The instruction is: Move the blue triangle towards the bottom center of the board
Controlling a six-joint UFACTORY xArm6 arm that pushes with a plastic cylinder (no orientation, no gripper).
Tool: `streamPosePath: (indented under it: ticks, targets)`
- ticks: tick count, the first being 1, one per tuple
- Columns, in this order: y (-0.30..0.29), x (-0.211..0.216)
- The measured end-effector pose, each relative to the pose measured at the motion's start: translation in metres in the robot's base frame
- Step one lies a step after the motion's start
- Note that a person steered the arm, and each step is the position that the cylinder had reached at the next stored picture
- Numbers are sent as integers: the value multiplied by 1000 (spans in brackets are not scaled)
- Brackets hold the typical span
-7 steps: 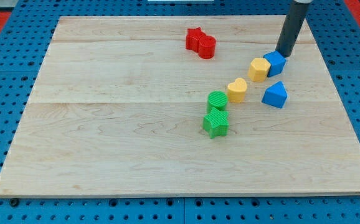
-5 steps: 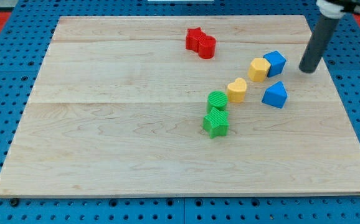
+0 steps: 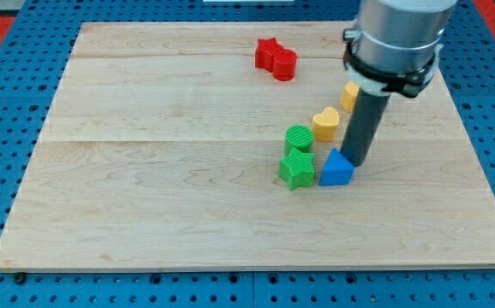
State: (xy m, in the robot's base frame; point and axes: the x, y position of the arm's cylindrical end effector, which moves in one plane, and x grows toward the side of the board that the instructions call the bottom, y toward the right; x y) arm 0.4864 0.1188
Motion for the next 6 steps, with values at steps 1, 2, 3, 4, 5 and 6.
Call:
streamPosePath:
  ticks: [1,2,3,4,5,6]
  targets:
    - [-26,8]
    - [-62,9]
    - [-85,16]
    - [-83,41]
    - [-77,55]
    - [-60,70]
